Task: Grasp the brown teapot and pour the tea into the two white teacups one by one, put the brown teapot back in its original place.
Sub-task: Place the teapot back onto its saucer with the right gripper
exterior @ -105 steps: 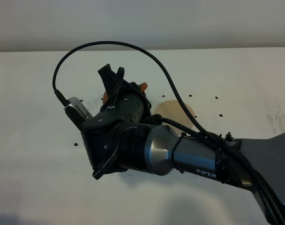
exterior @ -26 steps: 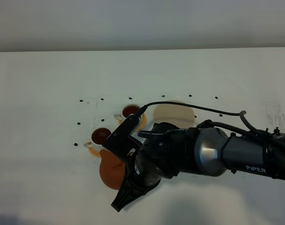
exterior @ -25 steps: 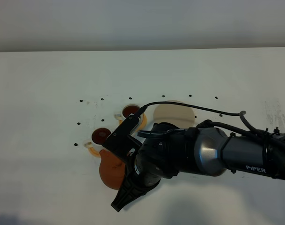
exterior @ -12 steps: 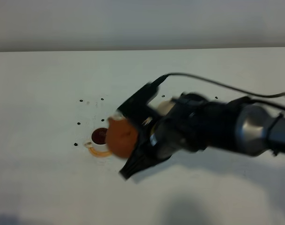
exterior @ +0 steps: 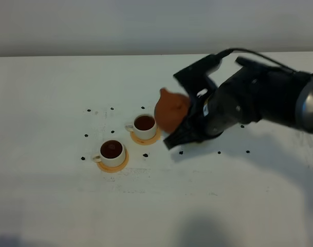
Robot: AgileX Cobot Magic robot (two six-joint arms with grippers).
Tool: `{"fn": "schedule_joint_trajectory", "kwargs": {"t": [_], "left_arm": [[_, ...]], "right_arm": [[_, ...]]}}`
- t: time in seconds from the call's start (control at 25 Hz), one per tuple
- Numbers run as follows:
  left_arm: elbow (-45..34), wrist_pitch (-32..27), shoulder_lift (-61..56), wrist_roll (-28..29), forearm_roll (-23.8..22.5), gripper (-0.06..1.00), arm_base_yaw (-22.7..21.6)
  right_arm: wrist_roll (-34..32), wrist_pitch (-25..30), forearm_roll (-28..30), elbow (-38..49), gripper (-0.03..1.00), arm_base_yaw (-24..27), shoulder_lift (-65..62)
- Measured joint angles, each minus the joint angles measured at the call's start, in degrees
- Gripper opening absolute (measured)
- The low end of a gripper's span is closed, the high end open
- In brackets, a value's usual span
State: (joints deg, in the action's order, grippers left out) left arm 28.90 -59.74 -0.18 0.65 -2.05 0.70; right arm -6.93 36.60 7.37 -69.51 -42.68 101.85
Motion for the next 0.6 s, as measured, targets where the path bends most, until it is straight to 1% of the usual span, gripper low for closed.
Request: {"fn": "schedule_joint_trajectory", "kwargs": {"t": [0.28, 0.6], "left_arm": [[0.00, 0.00, 0.00, 0.00, 0.00, 0.50, 0.00], [0.00, 0.00, 0.00, 0.00, 0.00, 0.50, 0.00]], "right_arm": [[0.00, -0.42, 0.30, -0.29, 0.09, 3.77, 2.06], [0.00, -2.38, 0.30, -0.68, 0.09, 5.00, 6.45]]}}
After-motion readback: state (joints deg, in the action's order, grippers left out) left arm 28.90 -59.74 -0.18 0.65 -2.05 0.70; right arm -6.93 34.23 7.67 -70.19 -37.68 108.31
